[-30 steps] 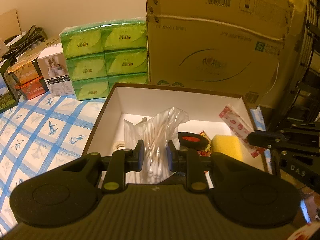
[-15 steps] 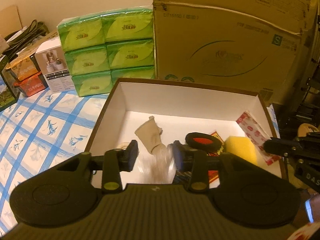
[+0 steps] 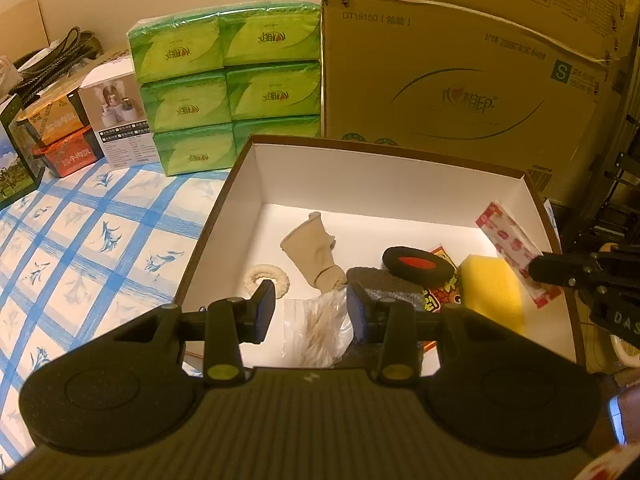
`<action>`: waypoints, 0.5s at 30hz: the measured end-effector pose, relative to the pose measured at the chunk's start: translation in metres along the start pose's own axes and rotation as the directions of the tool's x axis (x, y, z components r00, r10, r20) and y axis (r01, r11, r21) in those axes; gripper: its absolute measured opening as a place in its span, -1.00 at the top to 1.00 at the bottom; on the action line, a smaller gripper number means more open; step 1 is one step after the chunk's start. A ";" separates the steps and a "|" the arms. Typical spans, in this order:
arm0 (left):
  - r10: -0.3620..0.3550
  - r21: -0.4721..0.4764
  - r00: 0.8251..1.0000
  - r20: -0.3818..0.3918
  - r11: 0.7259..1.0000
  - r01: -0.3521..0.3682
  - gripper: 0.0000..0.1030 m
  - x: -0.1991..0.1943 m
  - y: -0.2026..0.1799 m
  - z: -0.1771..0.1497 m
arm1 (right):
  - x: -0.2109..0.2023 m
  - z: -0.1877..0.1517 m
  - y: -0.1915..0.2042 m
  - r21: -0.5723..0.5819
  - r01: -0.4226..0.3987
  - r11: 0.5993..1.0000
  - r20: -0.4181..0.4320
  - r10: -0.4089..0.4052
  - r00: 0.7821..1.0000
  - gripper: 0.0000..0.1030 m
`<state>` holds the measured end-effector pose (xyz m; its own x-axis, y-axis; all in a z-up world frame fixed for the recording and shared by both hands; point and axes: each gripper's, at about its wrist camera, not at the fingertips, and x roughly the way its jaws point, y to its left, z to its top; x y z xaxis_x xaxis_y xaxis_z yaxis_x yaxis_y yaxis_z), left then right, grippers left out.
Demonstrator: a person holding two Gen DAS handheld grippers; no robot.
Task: Organize soft objects
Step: 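Open the left tool to drop the cotton swab bag into the box, then open the right tool to drop the red-and-white paper strip into the box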
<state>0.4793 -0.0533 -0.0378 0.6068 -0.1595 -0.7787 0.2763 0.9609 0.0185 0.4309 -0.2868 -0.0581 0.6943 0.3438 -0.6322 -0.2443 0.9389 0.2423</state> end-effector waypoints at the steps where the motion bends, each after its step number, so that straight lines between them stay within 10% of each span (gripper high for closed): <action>1: -0.003 -0.002 1.000 0.001 1.000 0.003 0.29 -0.001 0.001 0.000 | 0.000 0.000 0.000 0.006 0.000 1.000 0.007 0.000 1.000 0.98; 6: -0.014 -0.011 1.000 0.006 1.000 0.014 0.29 -0.006 0.002 -0.003 | 0.008 0.005 -0.003 0.054 0.006 0.999 0.013 -0.006 1.000 0.80; 9: -0.020 -0.014 1.000 0.010 1.000 0.020 0.29 -0.010 0.003 -0.007 | 0.006 0.004 -0.004 0.058 0.004 0.998 0.024 -0.005 1.000 -0.15; 15: -0.030 -0.022 1.000 0.000 0.999 0.030 0.29 -0.015 0.006 -0.018 | 0.000 -0.002 -0.006 0.059 0.005 0.998 0.006 -0.005 1.000 -0.22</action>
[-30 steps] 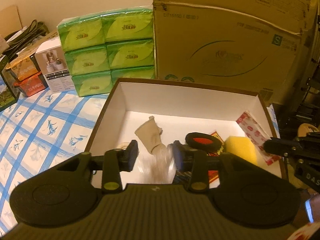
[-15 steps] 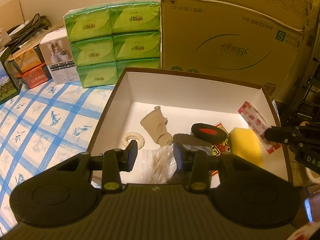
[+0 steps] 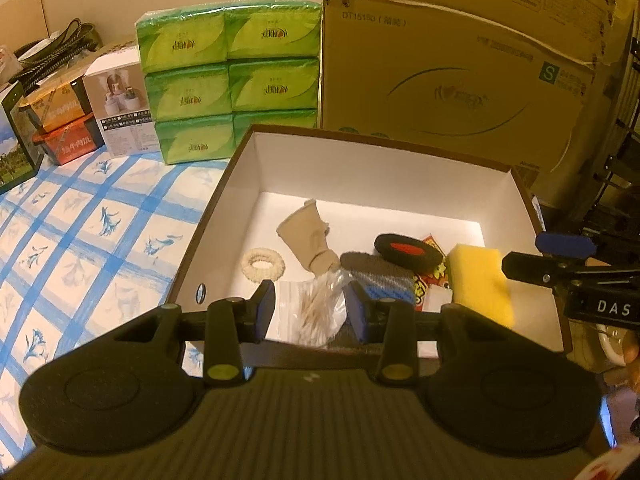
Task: Organize soft objects
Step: 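Open the right tool to drop the red-and-white paper strip into the box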
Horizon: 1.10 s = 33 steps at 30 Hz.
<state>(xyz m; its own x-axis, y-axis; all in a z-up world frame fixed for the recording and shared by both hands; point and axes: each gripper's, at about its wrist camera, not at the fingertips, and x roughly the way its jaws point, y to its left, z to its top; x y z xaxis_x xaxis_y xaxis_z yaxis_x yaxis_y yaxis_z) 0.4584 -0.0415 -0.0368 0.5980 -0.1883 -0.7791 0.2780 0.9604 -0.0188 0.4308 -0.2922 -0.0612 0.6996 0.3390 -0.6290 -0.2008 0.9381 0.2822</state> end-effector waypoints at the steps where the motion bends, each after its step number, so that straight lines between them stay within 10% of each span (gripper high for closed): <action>1: 0.000 -0.001 1.000 -0.002 1.000 0.000 0.27 -0.001 0.000 -0.002 | -0.001 -0.002 0.000 -0.005 0.001 1.000 -0.010 -0.001 1.000 -0.23; 33: -0.047 -0.054 0.996 0.077 0.997 0.052 0.23 -0.067 0.001 -0.031 | -0.051 -0.026 0.026 -0.053 -0.001 0.999 -0.019 0.000 1.000 -0.39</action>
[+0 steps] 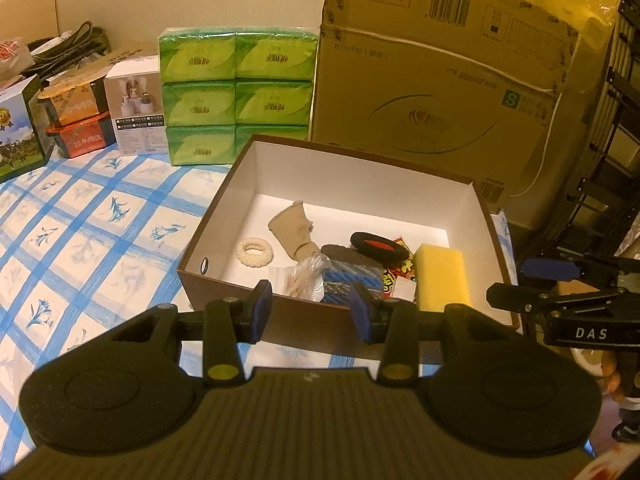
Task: Organize soft objects
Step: 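Open the right tool to drop the red-and-white paper strip into the box, then move both tools back over the two gray cloths on the sheet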
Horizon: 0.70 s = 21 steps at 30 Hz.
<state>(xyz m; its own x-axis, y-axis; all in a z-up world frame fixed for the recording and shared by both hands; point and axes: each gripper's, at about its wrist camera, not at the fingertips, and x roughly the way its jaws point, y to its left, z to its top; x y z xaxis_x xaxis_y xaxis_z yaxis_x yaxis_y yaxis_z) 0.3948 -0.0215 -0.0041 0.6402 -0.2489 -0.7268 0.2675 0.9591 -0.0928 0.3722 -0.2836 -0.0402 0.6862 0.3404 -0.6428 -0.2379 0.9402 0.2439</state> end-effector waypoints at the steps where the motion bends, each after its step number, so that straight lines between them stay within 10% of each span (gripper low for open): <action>1: -0.001 -0.001 1.000 0.004 1.000 0.001 0.23 -0.002 0.000 -0.001 | -0.002 0.000 0.001 0.001 -0.002 1.000 0.002 0.002 1.000 -0.39; 21: 0.044 -0.036 0.998 0.039 0.998 -0.042 0.16 -0.077 0.019 -0.054 | -0.044 -0.023 0.008 0.031 -0.033 0.999 0.035 0.032 0.999 -0.39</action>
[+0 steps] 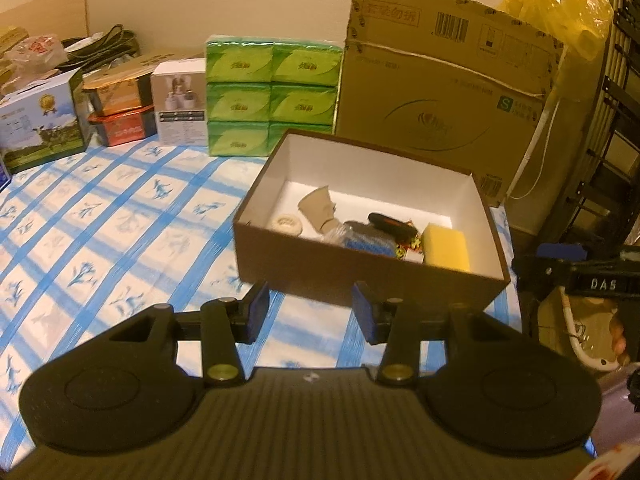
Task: Organize soft objects
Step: 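Move both tools back over the two gray cloths on the sheet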
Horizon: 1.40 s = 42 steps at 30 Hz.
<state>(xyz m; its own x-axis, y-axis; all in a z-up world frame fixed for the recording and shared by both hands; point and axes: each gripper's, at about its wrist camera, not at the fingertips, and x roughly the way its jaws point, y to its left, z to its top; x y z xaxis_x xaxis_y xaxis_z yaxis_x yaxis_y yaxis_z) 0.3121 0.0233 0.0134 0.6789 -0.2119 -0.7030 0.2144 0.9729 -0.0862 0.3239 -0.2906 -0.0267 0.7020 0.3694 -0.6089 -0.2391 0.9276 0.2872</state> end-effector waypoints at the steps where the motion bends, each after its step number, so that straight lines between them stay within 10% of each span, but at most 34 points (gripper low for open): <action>1: 0.005 -0.007 1.000 0.002 1.000 -0.005 0.16 -0.005 0.002 -0.004 | -0.002 -0.002 0.001 0.001 -0.002 1.000 0.001 0.002 1.000 -0.39; 22: 0.151 -0.221 0.987 -0.052 0.962 -0.159 0.06 -0.084 0.045 -0.117 | -0.028 -0.074 0.034 0.025 -0.094 0.995 -0.109 0.096 0.989 -0.42; 42: 0.159 -0.160 0.949 -0.272 0.965 -0.207 -0.04 -0.034 0.009 -0.208 | 0.006 -0.154 0.045 0.051 -0.084 0.995 -0.328 0.097 0.940 -0.42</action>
<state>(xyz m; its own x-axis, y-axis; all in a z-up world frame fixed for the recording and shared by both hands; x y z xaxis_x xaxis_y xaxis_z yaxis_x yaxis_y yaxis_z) 0.1447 0.0582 -0.1098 0.4870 -0.0217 -0.8732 -0.0462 0.9977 -0.0505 0.2144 -0.2383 -0.1316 0.4166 0.4551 -0.7870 -0.2627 0.8890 0.3750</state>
